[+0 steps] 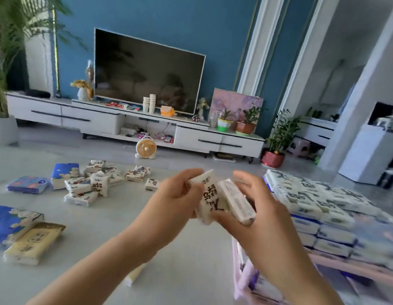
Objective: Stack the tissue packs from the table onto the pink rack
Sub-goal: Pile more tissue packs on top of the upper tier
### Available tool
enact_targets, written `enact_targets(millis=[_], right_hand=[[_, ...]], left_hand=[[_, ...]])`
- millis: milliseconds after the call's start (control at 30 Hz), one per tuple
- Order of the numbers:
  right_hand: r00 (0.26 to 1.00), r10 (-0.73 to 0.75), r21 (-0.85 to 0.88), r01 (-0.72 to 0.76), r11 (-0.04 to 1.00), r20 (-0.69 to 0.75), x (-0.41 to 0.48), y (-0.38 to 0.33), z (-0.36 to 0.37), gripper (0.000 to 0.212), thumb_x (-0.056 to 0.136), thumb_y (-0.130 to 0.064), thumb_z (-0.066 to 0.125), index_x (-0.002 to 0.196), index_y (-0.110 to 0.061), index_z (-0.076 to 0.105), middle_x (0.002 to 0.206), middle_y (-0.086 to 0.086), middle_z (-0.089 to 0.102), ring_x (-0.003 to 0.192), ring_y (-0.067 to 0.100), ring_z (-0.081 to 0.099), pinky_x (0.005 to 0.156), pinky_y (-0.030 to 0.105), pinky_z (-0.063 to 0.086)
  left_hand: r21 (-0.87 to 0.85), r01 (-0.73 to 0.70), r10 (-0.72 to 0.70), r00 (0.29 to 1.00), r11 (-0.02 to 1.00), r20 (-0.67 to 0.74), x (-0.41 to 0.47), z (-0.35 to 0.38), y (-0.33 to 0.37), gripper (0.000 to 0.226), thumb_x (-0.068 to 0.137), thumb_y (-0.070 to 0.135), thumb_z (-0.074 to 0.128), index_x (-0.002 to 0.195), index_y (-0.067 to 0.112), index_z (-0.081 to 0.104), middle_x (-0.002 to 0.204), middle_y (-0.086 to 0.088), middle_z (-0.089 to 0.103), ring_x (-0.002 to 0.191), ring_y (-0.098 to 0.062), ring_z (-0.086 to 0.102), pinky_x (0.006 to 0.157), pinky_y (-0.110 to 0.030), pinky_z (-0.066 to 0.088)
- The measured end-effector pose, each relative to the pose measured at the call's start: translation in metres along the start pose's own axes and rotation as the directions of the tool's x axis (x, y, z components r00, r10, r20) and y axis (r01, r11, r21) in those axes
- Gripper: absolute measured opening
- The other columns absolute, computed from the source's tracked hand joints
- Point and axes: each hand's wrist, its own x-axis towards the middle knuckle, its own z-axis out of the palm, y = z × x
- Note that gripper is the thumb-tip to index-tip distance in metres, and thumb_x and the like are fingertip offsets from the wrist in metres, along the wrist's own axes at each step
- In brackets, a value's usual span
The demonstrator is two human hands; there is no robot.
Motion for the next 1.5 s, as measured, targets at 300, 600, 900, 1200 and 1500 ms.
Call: enact_targets(millis=[300,600,900,1200,1500], right_hand=[[0.850,-0.016,0.103,0.083,0.991,-0.527,-0.039,0.044,-0.156,0.025,0.084,-0.044,0.060,0.088,-0.044,0.035,0.095,-0.033,0.057,0.057,0.013,0.064,0.043,0.032,0.050],[0.885,-0.086,-0.304,-0.064,0.951,-0.458,-0.053,0.116,-0.194,0.033,0.073,0.003,0.072,0.100,-0.015,0.066,0.087,-0.003,0.065,0.078,0.019,0.062,0.065,0.028,0.051],[0.933,-0.168,-0.549,-0.036,0.835,-0.318,-0.061,0.140,-0.176,0.059,0.054,0.009,0.077,0.108,-0.014,0.066,0.101,-0.003,0.068,0.095,0.015,0.063,0.081,0.023,0.046],[0.981,0.025,-0.283,-0.080,0.956,-0.193,-0.077,0.144,-0.182,0.050,0.083,-0.037,0.032,0.132,-0.037,0.042,0.129,-0.032,0.033,0.120,-0.017,0.021,0.094,-0.007,0.007],[0.952,0.003,-0.290,-0.097,0.952,-0.306,-0.067,0.153,-0.178,0.033,0.085,-0.027,0.045,0.114,-0.025,0.060,0.104,-0.025,0.051,0.097,-0.008,0.042,0.088,-0.002,0.027]], left_hand=[[-0.080,-0.061,0.061,0.998,0.995,-0.002,0.013,0.132,0.068,0.017,0.091,0.011,0.051,0.089,0.021,0.064,0.076,0.003,0.073,0.072,-0.008,0.070,0.065,-0.024,0.058],[0.424,-0.141,0.105,0.989,0.895,0.108,0.051,0.232,0.051,0.022,0.090,0.012,0.051,0.105,0.021,0.066,0.072,0.000,0.063,0.040,0.000,0.039,0.040,-0.010,0.031],[0.808,-0.381,0.288,0.918,0.449,0.273,0.045,0.223,0.033,0.042,0.096,0.042,0.029,0.131,0.029,0.048,0.143,0.013,0.037,0.136,-0.005,0.013,0.109,-0.027,0.012],[0.862,-0.454,-0.035,0.880,0.224,0.473,0.028,0.215,0.027,0.072,0.078,0.070,0.007,0.144,0.043,0.002,0.153,0.016,-0.012,0.138,-0.003,-0.022,0.114,-0.039,-0.014],[0.879,-0.453,0.018,0.890,0.151,0.455,0.031,0.217,0.029,0.059,0.090,0.059,0.015,0.145,0.038,0.011,0.155,0.012,0.003,0.141,-0.009,0.007,0.114,-0.029,0.007]])
